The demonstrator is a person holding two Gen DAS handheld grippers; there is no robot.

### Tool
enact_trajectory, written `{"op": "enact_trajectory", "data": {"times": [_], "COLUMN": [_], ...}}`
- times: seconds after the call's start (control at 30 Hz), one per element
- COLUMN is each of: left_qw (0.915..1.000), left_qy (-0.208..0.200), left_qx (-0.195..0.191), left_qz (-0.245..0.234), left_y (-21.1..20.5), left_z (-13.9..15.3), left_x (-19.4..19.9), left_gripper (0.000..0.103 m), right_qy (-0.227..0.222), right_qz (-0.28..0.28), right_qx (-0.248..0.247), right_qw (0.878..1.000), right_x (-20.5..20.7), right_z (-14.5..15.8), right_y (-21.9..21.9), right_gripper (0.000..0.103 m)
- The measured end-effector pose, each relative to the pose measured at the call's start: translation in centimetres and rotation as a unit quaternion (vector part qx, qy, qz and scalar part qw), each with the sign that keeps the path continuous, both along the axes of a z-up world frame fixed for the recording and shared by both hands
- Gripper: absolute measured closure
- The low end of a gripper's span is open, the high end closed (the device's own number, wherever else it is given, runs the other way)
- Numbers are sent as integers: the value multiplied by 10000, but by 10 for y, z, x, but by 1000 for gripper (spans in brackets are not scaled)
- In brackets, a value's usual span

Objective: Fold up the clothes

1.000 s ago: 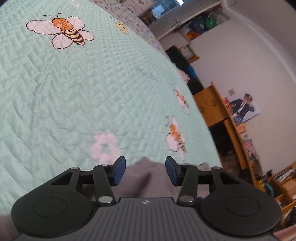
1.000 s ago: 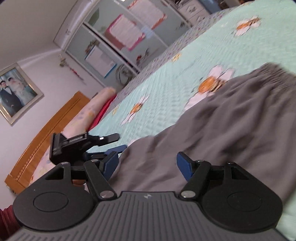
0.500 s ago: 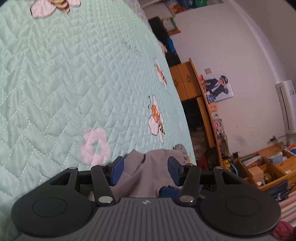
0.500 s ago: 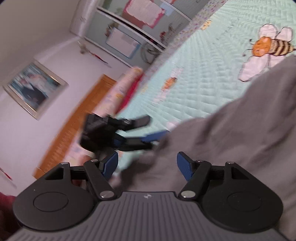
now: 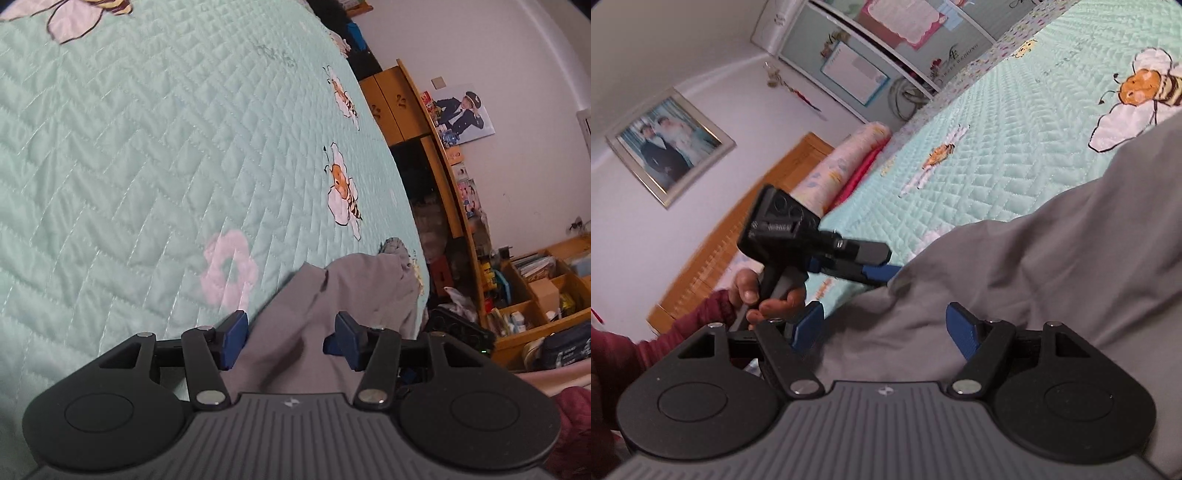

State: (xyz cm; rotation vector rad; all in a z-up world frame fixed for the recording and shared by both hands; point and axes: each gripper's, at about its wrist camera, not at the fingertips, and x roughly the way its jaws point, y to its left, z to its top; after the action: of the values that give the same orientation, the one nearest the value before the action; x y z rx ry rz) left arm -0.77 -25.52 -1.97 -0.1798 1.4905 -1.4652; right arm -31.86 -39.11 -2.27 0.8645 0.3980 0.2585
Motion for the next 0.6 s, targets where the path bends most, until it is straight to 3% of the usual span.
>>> {"op": "enact_trajectory", "data": {"times": [0.2, 0.4, 0.6], "left_qw": [9996, 9958, 9932], "left_qy": [197, 177, 27], "left_qx": [-61, -763, -874], "left_qz": [-194, -465, -775], "left_y": [3, 4, -5], "left_z": [2, 14, 7], "left_x": [-8, -29, -41], "left_gripper": [47, 45, 44], "right_qy": [-263, -442, -523], "right_qz": [66, 139, 235], "right_qx": [317, 650, 803], "right_qw": [9991, 9968, 9951], "right_x": [1, 4, 7], "right_z": [-10, -17, -21], "right_y": [-9, -19, -24], "right_gripper": [30, 30, 30]}}
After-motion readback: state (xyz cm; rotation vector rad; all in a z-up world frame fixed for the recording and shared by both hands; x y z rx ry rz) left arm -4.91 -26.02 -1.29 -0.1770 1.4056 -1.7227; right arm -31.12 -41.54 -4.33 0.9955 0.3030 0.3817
